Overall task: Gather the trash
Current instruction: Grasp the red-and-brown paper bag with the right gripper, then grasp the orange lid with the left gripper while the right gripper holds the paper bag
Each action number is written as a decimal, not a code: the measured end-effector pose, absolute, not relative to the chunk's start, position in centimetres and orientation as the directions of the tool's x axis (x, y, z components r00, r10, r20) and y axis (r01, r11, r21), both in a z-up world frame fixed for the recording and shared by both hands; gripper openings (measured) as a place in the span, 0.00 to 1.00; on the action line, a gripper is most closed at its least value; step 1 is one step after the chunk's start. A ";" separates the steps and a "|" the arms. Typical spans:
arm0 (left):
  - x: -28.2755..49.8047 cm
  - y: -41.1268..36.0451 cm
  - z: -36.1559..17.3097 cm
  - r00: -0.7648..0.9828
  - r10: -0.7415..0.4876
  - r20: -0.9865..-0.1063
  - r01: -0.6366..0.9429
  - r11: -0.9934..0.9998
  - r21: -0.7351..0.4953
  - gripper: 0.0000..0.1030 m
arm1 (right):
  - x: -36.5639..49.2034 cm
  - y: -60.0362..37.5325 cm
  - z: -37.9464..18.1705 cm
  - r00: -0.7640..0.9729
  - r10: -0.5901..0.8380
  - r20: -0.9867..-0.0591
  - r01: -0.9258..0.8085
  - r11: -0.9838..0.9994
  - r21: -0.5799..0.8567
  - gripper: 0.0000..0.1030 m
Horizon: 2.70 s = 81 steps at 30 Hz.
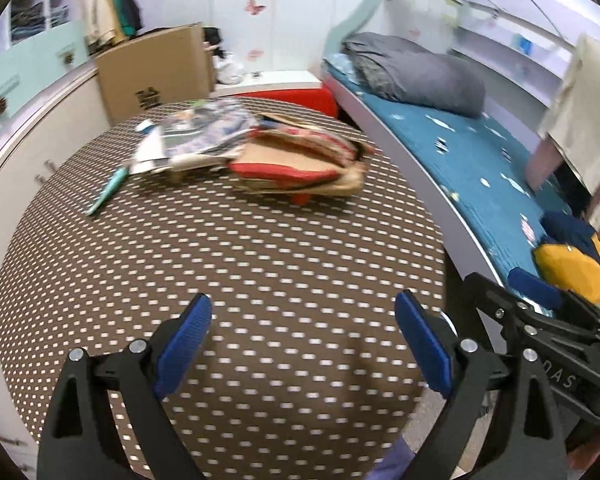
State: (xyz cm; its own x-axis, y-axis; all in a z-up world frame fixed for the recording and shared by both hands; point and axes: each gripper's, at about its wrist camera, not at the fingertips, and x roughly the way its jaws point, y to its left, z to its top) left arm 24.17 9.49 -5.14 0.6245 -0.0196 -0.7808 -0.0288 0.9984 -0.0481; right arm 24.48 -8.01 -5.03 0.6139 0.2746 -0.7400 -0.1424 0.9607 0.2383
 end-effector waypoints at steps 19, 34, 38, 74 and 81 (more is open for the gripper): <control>24.4 19.3 -5.9 0.589 0.080 -0.804 -0.252 0.964 -0.088 0.88 | 29.6 3.6 -3.4 0.662 0.255 -0.705 -0.407 0.912 -0.052 0.86; 27.1 23.9 -7.5 0.543 0.094 -0.834 -0.325 0.940 -0.105 0.88 | 36.0 9.2 -6.8 0.660 0.191 -0.727 -0.571 0.756 -0.320 0.88; 27.9 24.4 -7.8 0.537 0.086 -0.839 -0.323 0.940 -0.110 0.88 | 38.7 8.9 -7.3 0.620 0.206 -0.757 -0.577 0.774 -0.261 0.88; 40.2 15.9 -7.7 0.573 -0.108 -0.812 -0.047 0.985 -0.164 0.73 | 37.6 -5.8 -3.3 0.571 0.468 -0.674 -0.433 0.870 0.237 0.31; 41.7 14.5 -8.7 0.578 -0.033 -0.816 -0.021 0.998 -0.056 0.31 | 37.3 -7.0 -4.6 0.553 0.446 -0.704 -0.401 0.883 0.245 0.31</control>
